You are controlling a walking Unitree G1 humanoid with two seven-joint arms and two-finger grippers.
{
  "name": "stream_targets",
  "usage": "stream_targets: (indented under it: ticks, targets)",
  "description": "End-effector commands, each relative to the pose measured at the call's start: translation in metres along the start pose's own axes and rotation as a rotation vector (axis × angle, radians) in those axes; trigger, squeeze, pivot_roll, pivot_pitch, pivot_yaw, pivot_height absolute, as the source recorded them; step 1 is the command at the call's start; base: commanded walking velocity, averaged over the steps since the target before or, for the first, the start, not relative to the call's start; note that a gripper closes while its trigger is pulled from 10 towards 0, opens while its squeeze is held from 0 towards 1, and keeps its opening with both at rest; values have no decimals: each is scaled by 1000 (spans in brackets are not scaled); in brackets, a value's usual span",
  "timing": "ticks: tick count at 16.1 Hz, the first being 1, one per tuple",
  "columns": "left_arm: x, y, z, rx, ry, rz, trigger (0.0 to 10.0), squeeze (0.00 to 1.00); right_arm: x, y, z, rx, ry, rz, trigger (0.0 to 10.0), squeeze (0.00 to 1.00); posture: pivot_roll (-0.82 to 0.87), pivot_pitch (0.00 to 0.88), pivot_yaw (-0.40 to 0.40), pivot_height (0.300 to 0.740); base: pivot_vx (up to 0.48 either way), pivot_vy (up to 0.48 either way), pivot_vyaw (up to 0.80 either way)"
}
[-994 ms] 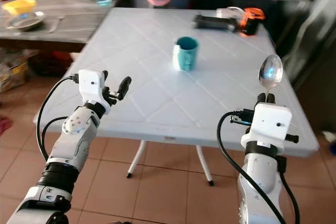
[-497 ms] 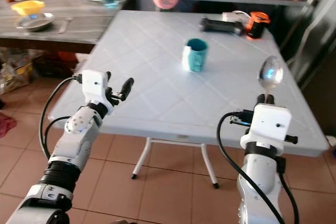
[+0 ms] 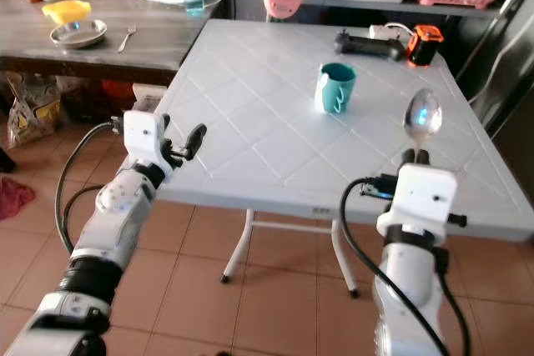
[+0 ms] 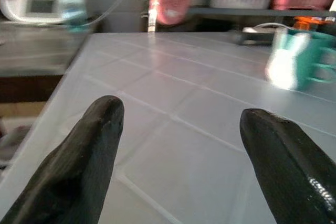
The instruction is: Setting the table
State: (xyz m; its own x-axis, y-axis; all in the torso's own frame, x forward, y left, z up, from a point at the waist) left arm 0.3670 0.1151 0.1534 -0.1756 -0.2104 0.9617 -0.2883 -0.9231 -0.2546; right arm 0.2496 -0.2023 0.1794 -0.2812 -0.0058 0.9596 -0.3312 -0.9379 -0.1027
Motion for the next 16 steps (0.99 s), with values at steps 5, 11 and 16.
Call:
stream_targets:
  ticks: [5,11,16]
  targets:
    - [-1,-4,0,-10,-11,17,10000,0,-1,-3,-1,-3,-2,4,10000,0,43,71,41,740,0,409,0]
    - [0,-3,2,-16,-8,22,10000,0,0,-3,0,-3,7,2,10000,0,44,72,41,740,0,416,0]
    - [-1,1,1,-37,-10,15,10000,0,-1,-3,0,-5,8,-1,10000,0,37,70,43,740,0,434,0]
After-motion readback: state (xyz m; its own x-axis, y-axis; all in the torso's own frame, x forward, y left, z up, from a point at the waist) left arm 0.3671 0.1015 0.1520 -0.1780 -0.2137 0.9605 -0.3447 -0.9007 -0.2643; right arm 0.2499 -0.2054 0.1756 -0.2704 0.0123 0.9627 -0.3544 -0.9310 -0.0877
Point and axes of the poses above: a point about 5 cm out from each wrist's last joint towards the gripper, its own z axis pointing out of the wrist towards the gripper, its own x axis along the axis of the wrist's last joint, y = z × x, the point moved 1 cm from there along z, pointing out of the wrist towards the gripper, and after that the axes turned 15 degrees about z, right-handed, at the moved point
